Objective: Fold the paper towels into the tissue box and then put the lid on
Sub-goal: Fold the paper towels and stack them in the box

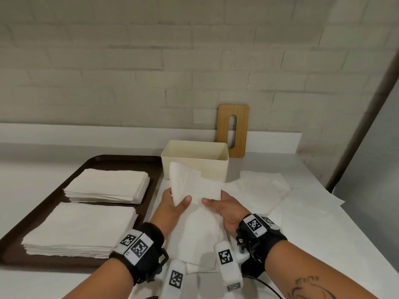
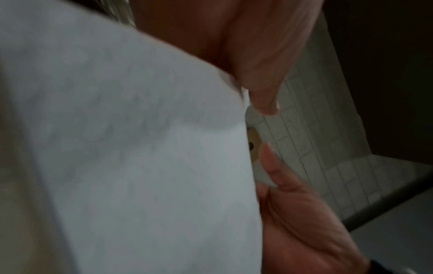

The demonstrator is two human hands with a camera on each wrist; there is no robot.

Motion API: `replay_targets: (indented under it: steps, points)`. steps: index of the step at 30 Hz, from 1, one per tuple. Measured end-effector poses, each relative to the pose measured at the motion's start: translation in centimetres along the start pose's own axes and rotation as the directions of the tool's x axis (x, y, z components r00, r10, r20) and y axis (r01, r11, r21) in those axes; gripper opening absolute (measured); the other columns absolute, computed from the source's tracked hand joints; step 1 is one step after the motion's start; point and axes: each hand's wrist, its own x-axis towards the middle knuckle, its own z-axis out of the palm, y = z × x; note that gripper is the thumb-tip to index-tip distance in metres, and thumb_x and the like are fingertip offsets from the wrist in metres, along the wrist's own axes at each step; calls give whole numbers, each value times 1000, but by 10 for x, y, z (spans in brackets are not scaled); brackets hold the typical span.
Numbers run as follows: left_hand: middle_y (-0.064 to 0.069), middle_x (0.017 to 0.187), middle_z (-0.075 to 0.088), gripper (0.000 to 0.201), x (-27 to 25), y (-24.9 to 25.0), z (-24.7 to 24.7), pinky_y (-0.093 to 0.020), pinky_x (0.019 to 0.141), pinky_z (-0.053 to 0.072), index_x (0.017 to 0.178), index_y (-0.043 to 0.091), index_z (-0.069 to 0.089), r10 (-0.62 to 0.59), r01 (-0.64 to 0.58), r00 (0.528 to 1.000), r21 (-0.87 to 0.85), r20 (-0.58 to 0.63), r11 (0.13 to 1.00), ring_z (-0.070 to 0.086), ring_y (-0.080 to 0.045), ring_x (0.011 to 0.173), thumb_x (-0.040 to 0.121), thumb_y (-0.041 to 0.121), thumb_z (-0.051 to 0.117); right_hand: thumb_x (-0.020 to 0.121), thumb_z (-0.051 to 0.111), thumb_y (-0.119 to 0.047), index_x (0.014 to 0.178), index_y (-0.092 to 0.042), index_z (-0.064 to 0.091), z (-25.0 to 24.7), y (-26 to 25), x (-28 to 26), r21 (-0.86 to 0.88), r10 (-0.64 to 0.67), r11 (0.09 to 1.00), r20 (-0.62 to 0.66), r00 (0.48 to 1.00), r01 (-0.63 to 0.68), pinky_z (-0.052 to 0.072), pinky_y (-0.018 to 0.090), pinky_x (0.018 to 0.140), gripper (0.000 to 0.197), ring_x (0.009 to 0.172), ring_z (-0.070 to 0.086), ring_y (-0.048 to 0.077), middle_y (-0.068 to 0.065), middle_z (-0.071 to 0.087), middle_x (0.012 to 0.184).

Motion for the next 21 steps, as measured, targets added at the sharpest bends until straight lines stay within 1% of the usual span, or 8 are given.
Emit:
replay_targets:
  steps: [4, 6, 9, 10, 13, 14, 17, 21]
  points:
    - [-3, 126, 48, 57, -5, 5, 11, -19, 75, 48, 139, 17, 17, 34, -34, 998, -10, 45, 999, 52, -19, 108, 93, 23, 51, 84, 63, 0, 114, -9, 64, 2, -7, -3, -81, -101, 992, -33, 994, 98, 47, 46, 100, 32, 108, 64, 29, 15, 68, 116]
    - [-2, 125, 49, 62, -4, 16, 8, -15, 71, 49, 136, 15, 25, 132, -132, 991, 10, 14, 991, 52, -18, 111, 87, 14, 61, 82, 65, -3, 102, -17, 68, 2, -21, -3, -182, -204, 966, -117, 972, 181, 48, 47, 98, 24, 103, 67, 26, 11, 70, 110]
    - [-1, 120, 57, 64, 2, 38, -2, -34, 88, 51, 124, 14, 42, 229, -221, 967, 81, -109, 972, 56, -18, 109, 71, 10, 77, 85, 62, -6, 94, -24, 65, 8, -50, -6, -306, -341, 910, -164, 926, 281, 50, 47, 95, 21, 100, 67, 23, 6, 71, 107]
    - [0, 115, 60, 60, 3, 46, -4, -33, 87, 52, 120, 13, 47, 261, -249, 955, 98, -139, 964, 58, -17, 105, 69, 11, 79, 87, 60, -7, 97, -25, 63, 11, -60, -9, -316, -389, 891, -167, 906, 324, 50, 46, 95, 21, 101, 66, 23, 6, 70, 108]
    - [7, 93, 64, 40, 1, 66, -4, -10, 65, 50, 104, 14, 57, 357, -347, 918, 85, -173, 934, 61, -6, 85, 70, 10, 78, 91, 55, -8, 100, -27, 58, 16, -81, -18, -295, -520, 839, -192, 832, 457, 52, 41, 92, 22, 99, 65, 19, 1, 68, 105]
    - [10, 90, 64, 36, 1, 67, -3, -9, 61, 49, 102, 14, 59, 373, -368, 910, 63, -181, 928, 60, -3, 82, 71, 9, 77, 91, 54, -8, 97, -29, 57, 16, -84, -21, -272, -548, 827, -196, 813, 492, 52, 38, 90, 22, 96, 65, 16, -3, 68, 101]
    - [3, 98, 68, 39, 2, 60, 1, -23, 75, 53, 108, 10, 59, 367, -372, 915, 4, -168, 928, 65, -10, 90, 73, 8, 76, 87, 61, -8, 101, -29, 58, 14, -75, -22, -232, -564, 822, -203, 801, 520, 54, 35, 87, 26, 97, 66, 15, -4, 68, 101]
    - [-3, 111, 65, 52, 6, 32, 6, -34, 83, 54, 117, 11, 53, 268, -267, 960, 22, -80, 963, 63, -18, 101, 72, 15, 77, 65, 81, -5, 112, -19, 57, -3, -38, -16, -119, -397, 918, -247, 884, 379, 54, 43, 88, 54, 103, 65, 24, 7, 68, 111]
